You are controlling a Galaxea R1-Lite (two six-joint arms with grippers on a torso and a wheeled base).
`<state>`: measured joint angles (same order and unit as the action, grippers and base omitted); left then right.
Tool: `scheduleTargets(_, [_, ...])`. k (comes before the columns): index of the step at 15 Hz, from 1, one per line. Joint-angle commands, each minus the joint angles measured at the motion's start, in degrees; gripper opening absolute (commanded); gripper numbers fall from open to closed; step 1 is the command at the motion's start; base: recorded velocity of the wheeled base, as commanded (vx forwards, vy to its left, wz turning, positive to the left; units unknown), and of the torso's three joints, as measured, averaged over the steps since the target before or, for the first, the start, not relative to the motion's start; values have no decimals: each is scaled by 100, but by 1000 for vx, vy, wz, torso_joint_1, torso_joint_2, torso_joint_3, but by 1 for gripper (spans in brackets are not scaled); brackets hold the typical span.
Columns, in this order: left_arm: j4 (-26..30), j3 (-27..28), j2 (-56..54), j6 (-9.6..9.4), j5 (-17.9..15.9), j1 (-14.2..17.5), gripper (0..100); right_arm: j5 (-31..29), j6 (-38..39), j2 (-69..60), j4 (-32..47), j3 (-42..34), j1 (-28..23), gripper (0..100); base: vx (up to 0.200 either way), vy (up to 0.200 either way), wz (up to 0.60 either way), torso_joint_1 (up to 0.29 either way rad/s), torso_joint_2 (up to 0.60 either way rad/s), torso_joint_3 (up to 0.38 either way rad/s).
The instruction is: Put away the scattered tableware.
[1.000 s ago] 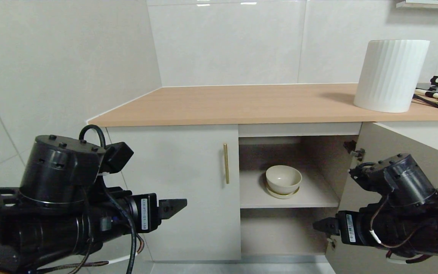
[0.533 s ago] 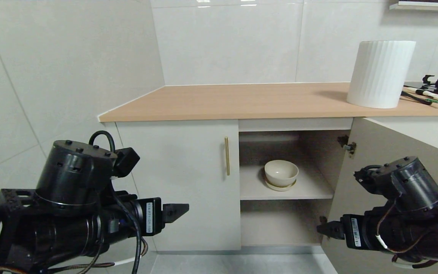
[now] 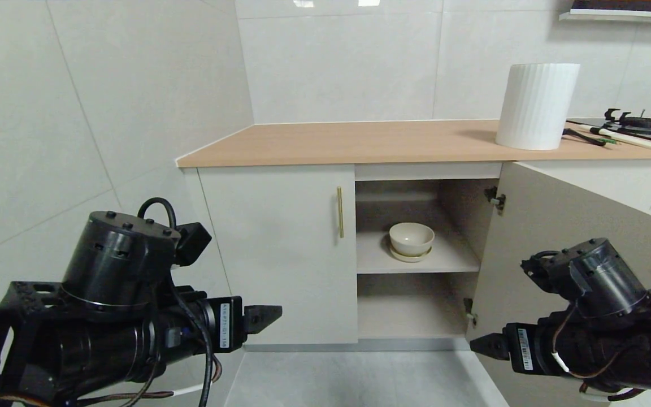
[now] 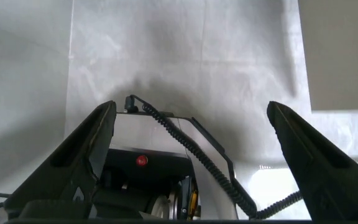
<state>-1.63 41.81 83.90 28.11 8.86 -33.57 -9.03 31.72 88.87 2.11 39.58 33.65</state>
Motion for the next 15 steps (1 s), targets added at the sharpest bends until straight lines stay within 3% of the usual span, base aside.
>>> scheduleTargets(1, [-4,-7,39,1,1,0,100,-2,1,52,0,6,2,100,-200,0,0,2,-2,2])
scheduleTargets(15, [5,-33,30,-7,28,0,100,-2,-96,104,26,-38,-7,100,0,0,0,0,0,0])
